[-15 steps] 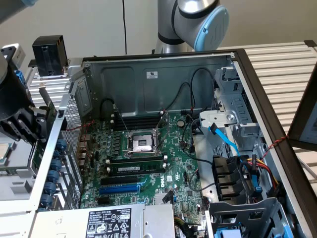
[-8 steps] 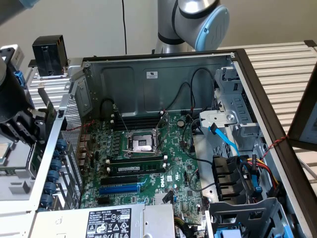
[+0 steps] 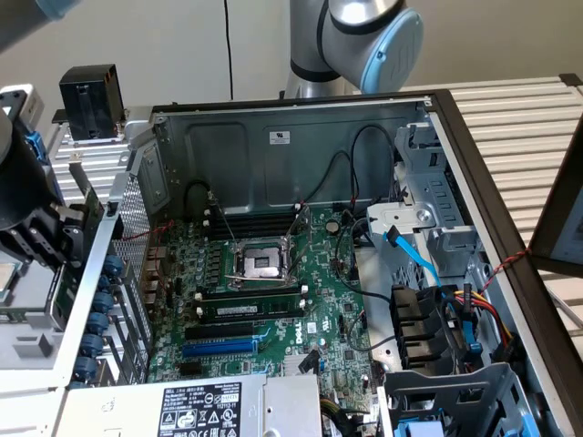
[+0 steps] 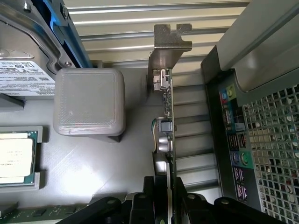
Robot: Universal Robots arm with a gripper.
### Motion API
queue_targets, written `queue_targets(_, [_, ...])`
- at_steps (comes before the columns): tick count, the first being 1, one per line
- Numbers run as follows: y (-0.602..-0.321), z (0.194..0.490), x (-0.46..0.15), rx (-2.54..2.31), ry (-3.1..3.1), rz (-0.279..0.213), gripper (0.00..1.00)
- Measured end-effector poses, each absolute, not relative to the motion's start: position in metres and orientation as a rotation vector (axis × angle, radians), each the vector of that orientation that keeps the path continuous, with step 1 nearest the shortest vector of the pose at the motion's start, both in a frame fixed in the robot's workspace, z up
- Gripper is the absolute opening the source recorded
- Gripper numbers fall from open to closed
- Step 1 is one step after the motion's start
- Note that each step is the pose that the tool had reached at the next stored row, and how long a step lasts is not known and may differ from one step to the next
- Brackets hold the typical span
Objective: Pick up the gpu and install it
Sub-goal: 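Pick up the gpu and move the gpu toward the slot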
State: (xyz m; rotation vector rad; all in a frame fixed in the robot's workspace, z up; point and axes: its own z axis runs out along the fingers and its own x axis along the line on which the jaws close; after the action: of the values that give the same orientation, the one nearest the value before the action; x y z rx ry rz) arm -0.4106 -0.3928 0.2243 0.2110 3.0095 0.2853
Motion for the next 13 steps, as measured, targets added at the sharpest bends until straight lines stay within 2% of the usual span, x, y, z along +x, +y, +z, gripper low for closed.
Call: queue_targets(13, [-0.395,0.244,-0.411,0.218,3.035,0.303,0.28])
